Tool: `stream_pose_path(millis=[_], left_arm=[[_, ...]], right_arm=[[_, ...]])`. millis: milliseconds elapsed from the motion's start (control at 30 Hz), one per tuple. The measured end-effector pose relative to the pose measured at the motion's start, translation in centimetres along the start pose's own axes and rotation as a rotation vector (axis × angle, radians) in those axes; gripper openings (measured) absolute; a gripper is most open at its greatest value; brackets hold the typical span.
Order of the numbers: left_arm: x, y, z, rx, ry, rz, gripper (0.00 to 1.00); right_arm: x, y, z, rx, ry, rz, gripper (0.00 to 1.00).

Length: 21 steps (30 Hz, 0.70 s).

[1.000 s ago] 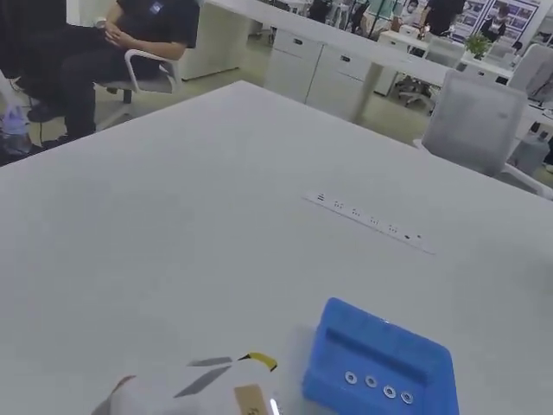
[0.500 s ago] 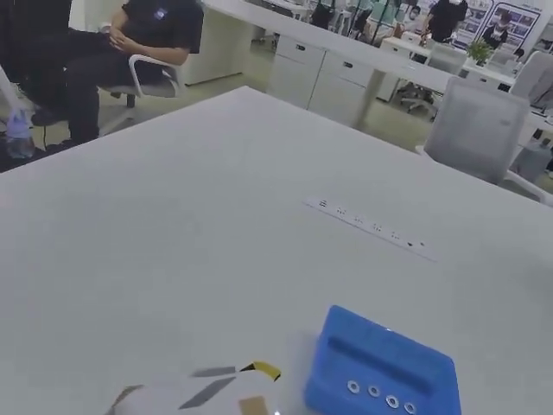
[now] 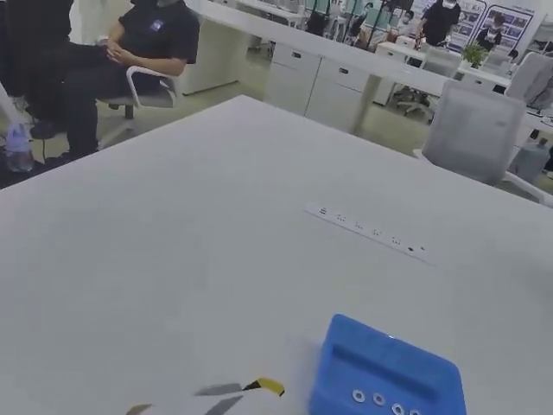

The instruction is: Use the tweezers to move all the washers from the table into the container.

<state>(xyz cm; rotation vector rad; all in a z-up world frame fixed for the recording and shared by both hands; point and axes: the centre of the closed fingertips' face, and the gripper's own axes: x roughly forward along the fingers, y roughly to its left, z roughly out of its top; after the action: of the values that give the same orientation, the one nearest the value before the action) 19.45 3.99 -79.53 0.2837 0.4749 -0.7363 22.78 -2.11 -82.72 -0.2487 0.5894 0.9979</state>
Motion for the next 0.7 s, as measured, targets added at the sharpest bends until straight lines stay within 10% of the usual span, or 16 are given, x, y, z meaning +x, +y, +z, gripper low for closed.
stream_pose_path(millis=[700], left_arm=[[-0.1,0.1,0.2,-0.009,-0.016,0.000,0.83]], right_arm=[[-1.5,-1.3,5.0,0.007,-0.111,-0.041,0.02]])
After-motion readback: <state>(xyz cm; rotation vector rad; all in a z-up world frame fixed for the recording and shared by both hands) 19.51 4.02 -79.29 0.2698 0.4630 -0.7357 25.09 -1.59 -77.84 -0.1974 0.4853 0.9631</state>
